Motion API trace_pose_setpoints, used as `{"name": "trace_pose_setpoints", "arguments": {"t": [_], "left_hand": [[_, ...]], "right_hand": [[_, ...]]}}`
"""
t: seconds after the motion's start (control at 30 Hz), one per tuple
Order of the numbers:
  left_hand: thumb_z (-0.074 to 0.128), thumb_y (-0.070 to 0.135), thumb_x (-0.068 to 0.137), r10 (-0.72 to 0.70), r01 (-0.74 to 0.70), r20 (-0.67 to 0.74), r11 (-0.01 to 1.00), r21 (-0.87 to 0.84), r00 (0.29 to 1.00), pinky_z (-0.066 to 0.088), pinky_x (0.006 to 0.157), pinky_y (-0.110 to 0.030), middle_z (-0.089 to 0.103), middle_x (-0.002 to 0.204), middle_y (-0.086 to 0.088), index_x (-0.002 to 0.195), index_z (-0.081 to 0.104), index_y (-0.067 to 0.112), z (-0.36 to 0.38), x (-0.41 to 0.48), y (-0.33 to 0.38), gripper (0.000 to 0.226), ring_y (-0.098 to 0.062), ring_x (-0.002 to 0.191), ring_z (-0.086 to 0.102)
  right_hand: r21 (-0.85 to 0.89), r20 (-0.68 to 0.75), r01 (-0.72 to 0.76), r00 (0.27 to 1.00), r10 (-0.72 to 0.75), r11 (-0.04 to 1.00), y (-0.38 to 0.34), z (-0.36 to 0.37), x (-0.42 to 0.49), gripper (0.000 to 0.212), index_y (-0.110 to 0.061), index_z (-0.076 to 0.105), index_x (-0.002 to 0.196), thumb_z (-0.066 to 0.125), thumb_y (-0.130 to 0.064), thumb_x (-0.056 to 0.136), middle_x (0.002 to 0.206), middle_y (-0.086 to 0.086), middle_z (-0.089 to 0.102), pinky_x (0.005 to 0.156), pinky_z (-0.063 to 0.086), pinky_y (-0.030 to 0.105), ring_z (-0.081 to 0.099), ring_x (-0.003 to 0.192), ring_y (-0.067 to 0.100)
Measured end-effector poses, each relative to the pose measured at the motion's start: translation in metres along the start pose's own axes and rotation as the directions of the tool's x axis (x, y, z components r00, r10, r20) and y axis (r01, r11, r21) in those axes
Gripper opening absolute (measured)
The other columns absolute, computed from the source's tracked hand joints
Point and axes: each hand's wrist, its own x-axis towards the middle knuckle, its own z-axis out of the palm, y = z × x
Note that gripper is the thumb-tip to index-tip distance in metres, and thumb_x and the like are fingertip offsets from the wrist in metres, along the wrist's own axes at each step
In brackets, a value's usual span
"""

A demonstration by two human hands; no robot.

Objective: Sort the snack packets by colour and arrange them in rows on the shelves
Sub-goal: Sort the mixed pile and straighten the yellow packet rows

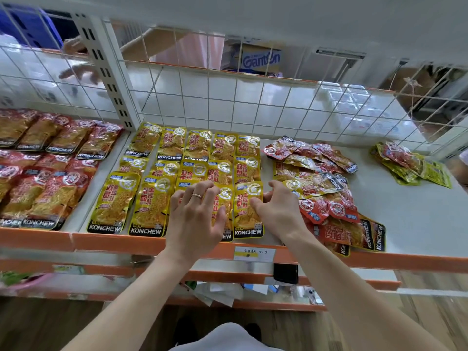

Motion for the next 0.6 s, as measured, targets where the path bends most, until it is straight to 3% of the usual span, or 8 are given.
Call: {"name": "trace_pose_setpoints", "arguments": {"t": [0.07,0.13,0.2,0.33,0.6], "left_hand": [[0.050,0.038,0.090,-0.004,0.004,0.000,1.000,-0.004,1.000,0.034,0.095,-0.043,0.062,0.120,-0.002,0.113,0.064,0.013,0.000,0.000,0.000,0.038,-0.026,0.108,0.059],[0.050,0.038,0.090,-0.006,0.006,0.003,1.000,-0.003,1.000,0.034,0.095,-0.043,0.062,0.120,-0.003,0.113,0.064,0.013,0.000,0.000,0.000,0.037,-0.026,0.108,0.059],[0.050,0.039,0.089,-0.002,0.002,0.007,1.000,0.003,1.000,0.034,0.095,-0.043,0.062,0.120,-0.003,0.113,0.064,0.013,-0.001,0.000,0.000,0.038,-0.026,0.108,0.059],[0.050,0.040,0.089,0.000,-0.001,0.041,1.000,0.024,0.999,0.034,0.095,-0.043,0.062,0.122,-0.003,0.115,0.064,0.013,-0.001,0.001,0.000,0.039,-0.026,0.110,0.058],[0.043,0.050,0.087,-0.034,0.004,0.241,0.992,0.124,0.970,0.027,0.108,-0.047,0.057,0.138,-0.003,0.122,0.064,0.018,-0.003,0.005,0.003,0.051,-0.025,0.128,0.051]], "right_hand": [[-0.057,-0.003,0.047,0.999,-0.047,0.997,-0.002,0.001,-0.003,0.062,-0.005,0.041,0.144,0.069,-0.023,0.092,0.100,0.003,0.061,0.073,0.038,0.018,0.057,0.078,0.006],[-0.122,-0.024,0.097,0.995,-0.100,0.988,-0.004,0.003,-0.006,0.060,-0.007,0.042,0.143,0.069,-0.021,0.091,0.082,-0.005,0.053,0.067,0.037,0.020,0.052,0.066,0.004],[-0.199,-0.031,0.147,0.987,-0.156,0.969,-0.006,0.006,-0.010,0.057,-0.006,0.045,0.138,0.070,-0.021,0.090,0.083,-0.002,0.055,0.068,0.037,0.021,0.059,0.075,0.016],[-0.339,0.022,0.214,0.975,-0.220,0.916,-0.008,0.009,-0.016,0.047,-0.004,0.053,0.131,0.068,-0.024,0.091,0.115,0.013,0.062,0.087,0.046,0.031,0.059,0.109,0.028],[-0.436,0.061,0.235,0.971,-0.232,0.869,-0.002,0.013,-0.023,0.040,-0.007,0.056,0.126,0.064,-0.030,0.094,0.122,0.010,0.050,0.096,0.043,0.030,0.049,0.115,0.025]]}}
